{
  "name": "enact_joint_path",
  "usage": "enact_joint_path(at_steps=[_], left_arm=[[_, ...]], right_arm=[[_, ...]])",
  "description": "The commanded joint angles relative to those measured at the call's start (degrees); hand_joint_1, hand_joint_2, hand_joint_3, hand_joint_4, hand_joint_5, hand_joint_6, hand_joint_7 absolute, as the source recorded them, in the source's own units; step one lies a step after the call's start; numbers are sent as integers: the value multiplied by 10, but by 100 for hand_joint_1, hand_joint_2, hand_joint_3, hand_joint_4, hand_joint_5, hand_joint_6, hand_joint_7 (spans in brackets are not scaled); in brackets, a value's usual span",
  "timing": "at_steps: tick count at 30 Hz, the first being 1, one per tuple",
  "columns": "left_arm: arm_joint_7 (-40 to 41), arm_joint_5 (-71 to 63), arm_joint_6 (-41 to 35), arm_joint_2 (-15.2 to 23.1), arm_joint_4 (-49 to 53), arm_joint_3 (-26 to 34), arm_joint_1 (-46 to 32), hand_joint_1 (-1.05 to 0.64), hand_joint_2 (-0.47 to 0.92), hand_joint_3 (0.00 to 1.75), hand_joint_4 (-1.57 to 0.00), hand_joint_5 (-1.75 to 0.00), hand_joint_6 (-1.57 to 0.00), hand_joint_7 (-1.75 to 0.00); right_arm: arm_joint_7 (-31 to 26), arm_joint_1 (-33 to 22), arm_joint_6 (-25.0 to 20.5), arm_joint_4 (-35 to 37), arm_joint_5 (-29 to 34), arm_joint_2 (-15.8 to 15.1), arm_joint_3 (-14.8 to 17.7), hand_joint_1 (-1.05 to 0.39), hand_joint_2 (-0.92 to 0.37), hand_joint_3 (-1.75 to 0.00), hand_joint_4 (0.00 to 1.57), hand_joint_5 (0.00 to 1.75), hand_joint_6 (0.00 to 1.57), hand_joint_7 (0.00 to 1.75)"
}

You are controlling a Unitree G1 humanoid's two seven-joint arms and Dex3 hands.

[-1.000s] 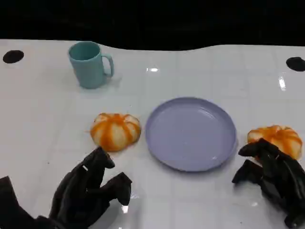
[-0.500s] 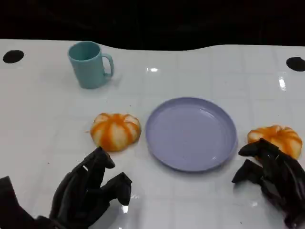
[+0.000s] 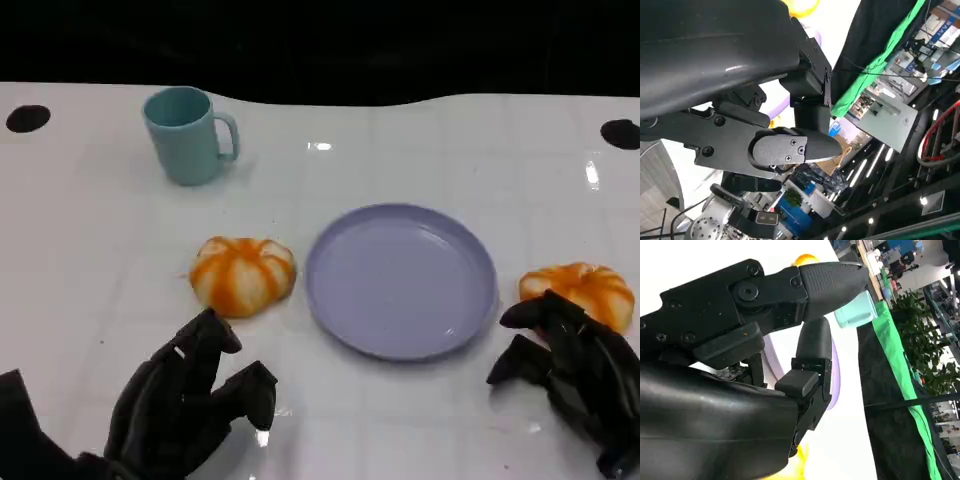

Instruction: Grasp the bread from the table and place it into the plate.

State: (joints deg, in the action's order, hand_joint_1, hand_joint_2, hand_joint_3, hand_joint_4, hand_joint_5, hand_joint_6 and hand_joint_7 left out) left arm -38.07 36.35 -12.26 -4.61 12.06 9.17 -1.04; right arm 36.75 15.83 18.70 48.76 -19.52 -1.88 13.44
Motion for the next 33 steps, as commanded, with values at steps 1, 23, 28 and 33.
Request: enact_joint_path(at_steps=[1, 23, 28, 33], left_arm=[[5, -27, 48, 7, -9, 2, 1, -56, 92, 24, -78, -135, -74, -93], [115, -399, 367, 118, -67, -62, 47, -60, 92, 10, -21, -41, -36, 0], [232, -623, 412, 193, -96, -76, 96, -61, 88, 2, -9, -31, -33, 0], [280, -679, 400, 218, -92, -100, 112, -62, 88, 1, -8, -28, -32, 0]], right_arm=[[-10, -5, -11, 5, 5, -7, 0, -54, -92, -25, 67, 157, 61, 126], [-1, 12, -12, 22, -2, -6, 3, -53, -92, -24, 68, 155, 63, 124], [-5, 14, -5, 23, 3, -3, 0, -53, -92, -26, 68, 154, 63, 123], [-8, 15, -3, 25, 3, -2, 0, -54, -92, -26, 69, 154, 63, 124]])
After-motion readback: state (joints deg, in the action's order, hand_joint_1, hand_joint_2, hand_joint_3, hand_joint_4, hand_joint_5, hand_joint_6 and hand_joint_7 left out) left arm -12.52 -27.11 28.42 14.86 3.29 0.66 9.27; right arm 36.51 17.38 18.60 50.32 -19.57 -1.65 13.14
